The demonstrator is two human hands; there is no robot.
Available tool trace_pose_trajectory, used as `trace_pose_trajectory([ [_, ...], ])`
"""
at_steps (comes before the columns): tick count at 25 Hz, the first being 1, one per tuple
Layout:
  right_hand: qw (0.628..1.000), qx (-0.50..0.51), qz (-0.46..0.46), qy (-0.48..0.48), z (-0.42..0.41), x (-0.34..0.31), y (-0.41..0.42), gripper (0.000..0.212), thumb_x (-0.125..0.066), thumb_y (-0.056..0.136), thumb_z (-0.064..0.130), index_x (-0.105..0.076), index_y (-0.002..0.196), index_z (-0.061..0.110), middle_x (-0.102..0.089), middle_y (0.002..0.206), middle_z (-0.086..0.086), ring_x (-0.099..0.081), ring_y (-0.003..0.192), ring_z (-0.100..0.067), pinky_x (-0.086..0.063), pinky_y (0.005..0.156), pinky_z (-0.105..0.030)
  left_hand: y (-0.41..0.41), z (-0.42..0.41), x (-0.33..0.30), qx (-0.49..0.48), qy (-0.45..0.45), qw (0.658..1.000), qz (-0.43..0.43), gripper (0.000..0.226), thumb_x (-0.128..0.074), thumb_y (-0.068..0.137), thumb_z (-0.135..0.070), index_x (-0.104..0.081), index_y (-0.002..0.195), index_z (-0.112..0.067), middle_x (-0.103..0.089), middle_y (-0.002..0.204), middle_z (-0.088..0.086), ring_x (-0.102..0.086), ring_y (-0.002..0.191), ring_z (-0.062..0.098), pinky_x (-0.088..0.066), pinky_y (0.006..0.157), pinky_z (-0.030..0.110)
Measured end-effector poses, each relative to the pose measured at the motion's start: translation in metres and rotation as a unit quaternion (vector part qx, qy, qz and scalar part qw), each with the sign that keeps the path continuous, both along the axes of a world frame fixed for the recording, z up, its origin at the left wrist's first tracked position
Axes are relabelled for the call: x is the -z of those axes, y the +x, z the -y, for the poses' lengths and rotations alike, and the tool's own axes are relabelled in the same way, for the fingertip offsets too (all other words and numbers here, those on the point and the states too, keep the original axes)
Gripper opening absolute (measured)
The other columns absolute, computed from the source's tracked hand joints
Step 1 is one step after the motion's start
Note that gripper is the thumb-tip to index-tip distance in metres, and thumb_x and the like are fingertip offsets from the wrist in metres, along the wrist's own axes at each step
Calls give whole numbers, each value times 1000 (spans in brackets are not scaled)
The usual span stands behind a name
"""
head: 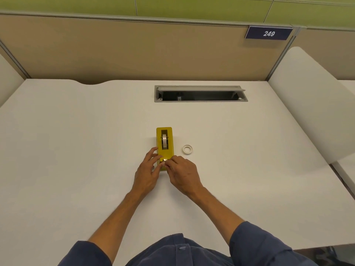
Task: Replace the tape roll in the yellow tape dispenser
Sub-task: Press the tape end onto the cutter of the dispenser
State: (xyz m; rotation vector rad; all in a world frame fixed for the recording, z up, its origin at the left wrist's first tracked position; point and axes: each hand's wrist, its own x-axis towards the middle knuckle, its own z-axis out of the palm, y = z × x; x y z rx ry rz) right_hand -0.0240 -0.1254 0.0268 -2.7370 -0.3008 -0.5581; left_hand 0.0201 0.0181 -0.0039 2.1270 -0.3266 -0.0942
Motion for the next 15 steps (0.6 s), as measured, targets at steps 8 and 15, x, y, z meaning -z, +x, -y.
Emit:
trace_pose_trajectory([
  [8, 995, 0, 70, -67, 0, 9, 3, 18, -81, 75, 20, -70, 87, 12, -68, 75, -4, -59, 58, -18, -44, 48, -22, 1, -2, -3, 19, -7, 1000, -12, 37, -50, 92, -31, -57, 126, -17, -34, 152, -3, -45, 131, 20, -49, 99, 44],
  [15, 986, -11, 116, -119, 7, 8, 4, 16, -79, 76, 24, -72, 86, 15, -66, 72, -1, -55, 53, -16, -35, 44, -20, 0, -4, -3, 19, 1, 1000, -4, 46, -48, 88, -45, -57, 125, -21, -35, 151, -6, -46, 130, 17, -51, 97, 41],
])
